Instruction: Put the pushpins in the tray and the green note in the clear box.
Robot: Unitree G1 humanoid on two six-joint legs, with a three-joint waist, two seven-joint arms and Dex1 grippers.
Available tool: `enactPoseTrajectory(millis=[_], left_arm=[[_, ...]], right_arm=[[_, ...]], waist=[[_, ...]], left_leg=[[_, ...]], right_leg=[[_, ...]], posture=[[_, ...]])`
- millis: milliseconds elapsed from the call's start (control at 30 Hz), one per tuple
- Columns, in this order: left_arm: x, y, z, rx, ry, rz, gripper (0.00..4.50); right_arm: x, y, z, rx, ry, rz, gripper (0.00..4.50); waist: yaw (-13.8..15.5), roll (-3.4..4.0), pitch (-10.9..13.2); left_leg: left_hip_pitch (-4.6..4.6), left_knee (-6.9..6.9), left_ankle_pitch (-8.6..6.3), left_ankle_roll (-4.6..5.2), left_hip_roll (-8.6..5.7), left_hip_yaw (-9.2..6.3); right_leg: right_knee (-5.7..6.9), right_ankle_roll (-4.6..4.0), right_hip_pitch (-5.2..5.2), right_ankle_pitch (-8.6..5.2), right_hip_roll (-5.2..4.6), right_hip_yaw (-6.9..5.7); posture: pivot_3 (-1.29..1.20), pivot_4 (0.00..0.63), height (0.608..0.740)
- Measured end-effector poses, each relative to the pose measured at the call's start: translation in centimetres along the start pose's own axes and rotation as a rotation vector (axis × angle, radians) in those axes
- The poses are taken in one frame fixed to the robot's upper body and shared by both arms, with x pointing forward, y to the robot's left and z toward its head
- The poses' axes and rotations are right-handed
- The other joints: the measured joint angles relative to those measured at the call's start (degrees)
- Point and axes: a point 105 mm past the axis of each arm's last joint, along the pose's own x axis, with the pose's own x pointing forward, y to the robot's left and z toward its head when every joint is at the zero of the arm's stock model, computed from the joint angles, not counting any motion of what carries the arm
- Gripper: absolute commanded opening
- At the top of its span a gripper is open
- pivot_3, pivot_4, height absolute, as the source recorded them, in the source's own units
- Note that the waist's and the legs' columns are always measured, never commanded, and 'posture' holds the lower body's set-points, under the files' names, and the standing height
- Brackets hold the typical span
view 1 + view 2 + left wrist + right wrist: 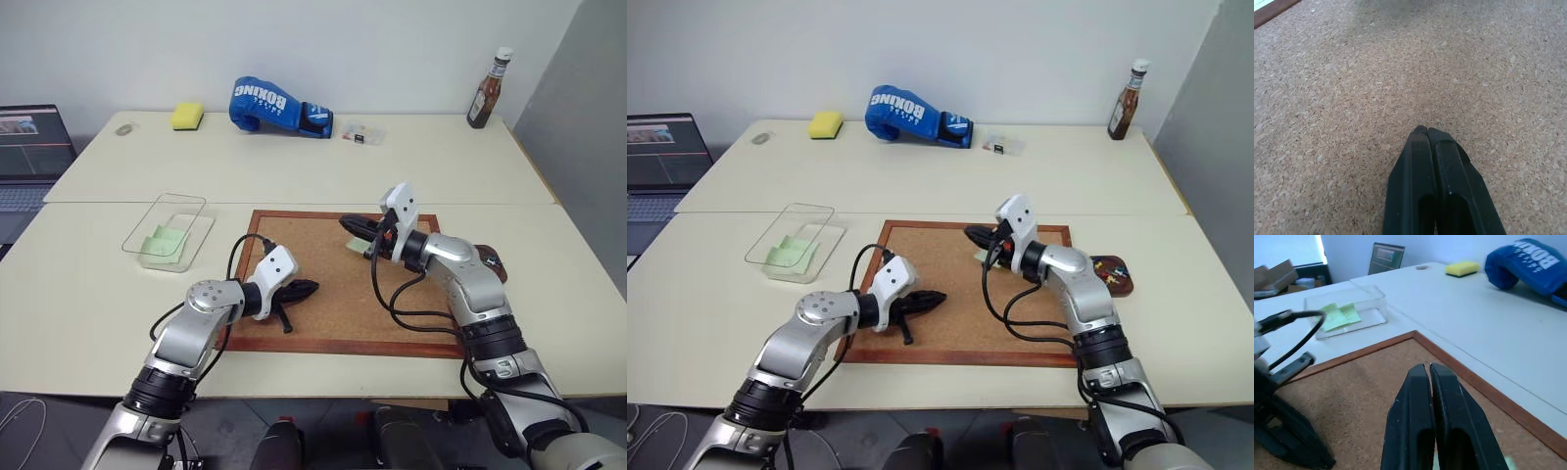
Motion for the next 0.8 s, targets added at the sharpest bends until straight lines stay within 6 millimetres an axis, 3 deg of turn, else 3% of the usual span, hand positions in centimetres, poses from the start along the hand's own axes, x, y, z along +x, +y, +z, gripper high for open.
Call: enactPoseTrajectory(millis=[33,133,267,533,633,800], left_arm=[[0.2,0.2,0.4,-0.052,-0.055,0.025,0.40],[0.6,0.7,1.3,-0.207,-0.170,0.083,0.90],[-0.8,0.9,3.3,-0.215,-0.262,0.128,1.58],[-1.0,0.8,3.1,-0.249,-0.253,0.148,3.06],[-1.0,0.4,3.5,-0.120,-0.220,0.137,3.64],[0.0,-1.5,6.0,0.070,-0.271,0.068,4.46]], right_arm=[[-0.2,-0.8,0.2,0.020,-0.013,-0.048,0.00],[0.0,-1.9,1.3,0.060,-0.049,-0.133,0.00],[-0.4,-2.8,2.8,0.068,-0.091,-0.195,0.00],[-1.7,-3.7,2.4,0.051,-0.057,-0.240,0.00],[-3.9,-5.4,1.0,0.026,0.005,-0.349,0.00],[-10.6,-9.3,-1.3,0.000,0.144,-0.635,0.00]], waist=[[0.3,0.00,0.0],[0.4,-0.27,0.3],[-0.3,-0.34,0.3],[-0.4,-0.34,0.3],[0.0,-0.35,0.4],[0.8,-0.35,0.3]], left_leg=[[-0.02,0.03,0.00,0.00,-0.01,-0.01],[-0.14,0.09,0.02,0.01,0.03,-0.03],[-0.13,0.03,0.02,0.00,0.04,-0.03],[-0.37,0.02,0.01,-0.01,0.02,-0.01],[-0.45,0.05,0.01,-0.01,-0.01,-0.03],[-0.93,0.10,0.02,-0.01,-0.05,-0.02]], right_leg=[[0.00,0.00,0.01,0.00,-0.01,-0.01],[0.03,0.03,-0.11,0.04,0.03,0.00],[0.08,0.12,-0.14,0.11,0.05,0.00],[0.00,0.09,-0.32,0.09,0.03,0.01],[-0.03,0.10,-0.35,0.09,0.01,0.00],[0.01,0.11,-0.82,0.11,-0.02,0.01]], posture=[[0.00,0.150,0.740],[0.00,0.150,0.740],[0.00,0.150,0.740],[0.00,0.150,0.740],[0.00,0.150,0.740],[0.00,0.150,0.740]])
